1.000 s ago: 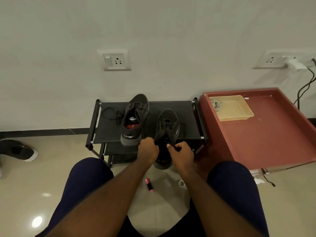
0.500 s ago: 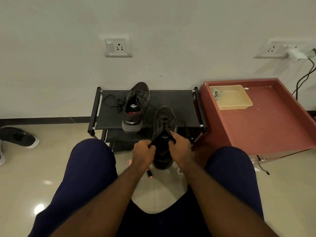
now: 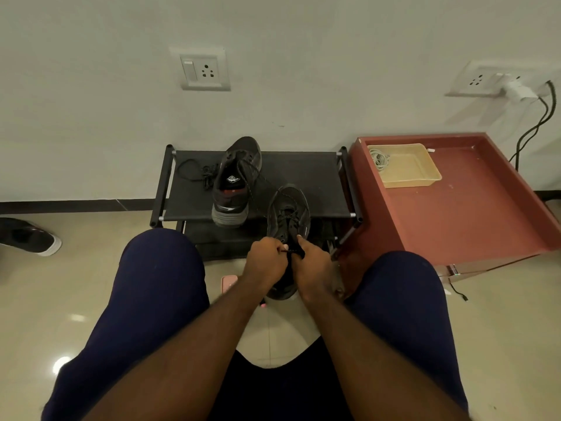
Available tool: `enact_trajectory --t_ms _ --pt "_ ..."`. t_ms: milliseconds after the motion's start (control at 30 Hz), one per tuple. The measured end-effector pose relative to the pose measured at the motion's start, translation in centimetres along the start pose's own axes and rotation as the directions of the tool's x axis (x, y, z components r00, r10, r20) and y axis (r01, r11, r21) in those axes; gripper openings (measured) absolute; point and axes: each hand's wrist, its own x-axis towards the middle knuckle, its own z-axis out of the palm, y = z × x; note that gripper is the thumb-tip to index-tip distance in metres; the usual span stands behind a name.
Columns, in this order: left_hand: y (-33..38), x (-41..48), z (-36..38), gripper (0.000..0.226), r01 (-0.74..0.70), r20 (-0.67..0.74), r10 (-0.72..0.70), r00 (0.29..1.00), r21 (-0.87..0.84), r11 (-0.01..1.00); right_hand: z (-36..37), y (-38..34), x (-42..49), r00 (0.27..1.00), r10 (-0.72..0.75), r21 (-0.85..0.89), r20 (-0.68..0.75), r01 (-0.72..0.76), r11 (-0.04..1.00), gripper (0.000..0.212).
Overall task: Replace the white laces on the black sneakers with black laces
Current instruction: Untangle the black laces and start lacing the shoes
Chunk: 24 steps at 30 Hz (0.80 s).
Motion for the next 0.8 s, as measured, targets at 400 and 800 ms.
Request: enact_trajectory --t_ms 400,800 --pt "1.4 0.0 1.4 0.017 0.383 0.368 -0.134 0.92 -0.918 0.106 0.9 0.5 -0.6 0.998 -0.015 0.075 0.065 0.011 0.997 0.045" --pt "0.2 0.2 3.2 0.047 0.411 0.444 -0.213 0.87 -0.893 -0.183 0.0 1.2 -0.1 0.99 -0.034 0.017 0.138 0.032 0.999 0.048"
